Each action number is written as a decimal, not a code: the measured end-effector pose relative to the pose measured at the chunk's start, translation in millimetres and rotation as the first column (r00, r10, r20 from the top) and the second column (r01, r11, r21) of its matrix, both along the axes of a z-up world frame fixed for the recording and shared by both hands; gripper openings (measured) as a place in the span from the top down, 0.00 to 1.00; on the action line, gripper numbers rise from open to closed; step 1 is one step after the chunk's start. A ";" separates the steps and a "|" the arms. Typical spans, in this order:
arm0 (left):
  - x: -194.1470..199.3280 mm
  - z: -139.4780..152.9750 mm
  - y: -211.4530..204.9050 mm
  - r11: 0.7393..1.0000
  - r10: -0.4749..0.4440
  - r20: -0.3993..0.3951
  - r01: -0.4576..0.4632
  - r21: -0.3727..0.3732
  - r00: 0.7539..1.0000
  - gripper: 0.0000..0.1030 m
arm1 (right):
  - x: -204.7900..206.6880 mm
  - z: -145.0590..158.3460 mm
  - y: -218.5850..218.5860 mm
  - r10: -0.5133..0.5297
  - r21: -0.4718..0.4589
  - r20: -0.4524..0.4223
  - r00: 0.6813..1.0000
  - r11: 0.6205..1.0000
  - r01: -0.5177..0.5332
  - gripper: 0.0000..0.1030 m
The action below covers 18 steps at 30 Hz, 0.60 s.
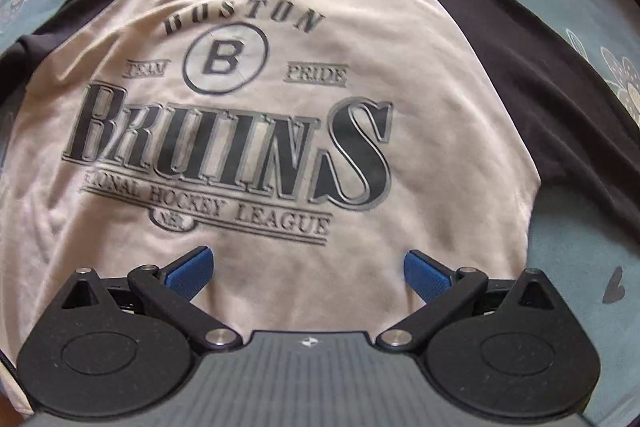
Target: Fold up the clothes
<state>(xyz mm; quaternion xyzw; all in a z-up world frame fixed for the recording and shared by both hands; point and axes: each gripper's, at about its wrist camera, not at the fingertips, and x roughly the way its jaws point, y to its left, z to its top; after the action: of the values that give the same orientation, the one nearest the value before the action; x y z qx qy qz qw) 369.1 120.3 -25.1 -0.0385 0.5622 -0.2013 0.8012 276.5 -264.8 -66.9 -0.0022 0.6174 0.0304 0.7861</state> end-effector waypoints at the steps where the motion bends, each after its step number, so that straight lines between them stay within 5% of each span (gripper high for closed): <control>1: 8.2 2.9 10.2 1.000 0.006 0.011 -0.007 0.026 1.000 0.24 | 4.3 3.4 5.6 0.016 0.014 0.013 1.000 1.000 -0.016 0.00; 5: 34.3 5.9 37.8 0.980 -0.099 0.041 0.090 0.176 0.994 0.23 | 20.7 13.9 27.5 0.088 0.041 0.053 0.995 0.995 -0.090 0.00; 9: 50.2 -15.6 61.9 0.906 -0.263 -0.030 0.258 0.336 0.964 0.24 | 38.0 19.1 43.1 0.139 0.050 0.070 0.988 0.989 -0.143 0.00; 12: 52.6 -26.1 85.4 0.884 -0.306 -0.090 0.318 0.343 0.948 0.24 | 42.6 22.8 48.8 0.154 0.055 0.070 0.986 0.986 -0.158 0.00; 16: 49.6 -42.2 114.4 0.934 -0.244 -0.245 0.295 0.202 0.938 0.24 | 53.1 14.8 62.0 0.185 0.048 0.058 0.981 0.981 -0.188 0.00; 18: 35.6 -41.2 116.7 0.934 -0.260 -0.265 0.311 0.175 0.929 0.24 | 55.3 12.5 67.2 0.199 0.039 0.049 0.979 0.979 -0.201 0.00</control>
<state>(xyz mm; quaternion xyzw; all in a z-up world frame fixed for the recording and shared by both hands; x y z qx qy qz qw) 404.7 237.0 -66.3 0.1070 0.6719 -0.2486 0.6894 331.8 -197.6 -54.4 -0.0475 0.5956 0.1228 0.7924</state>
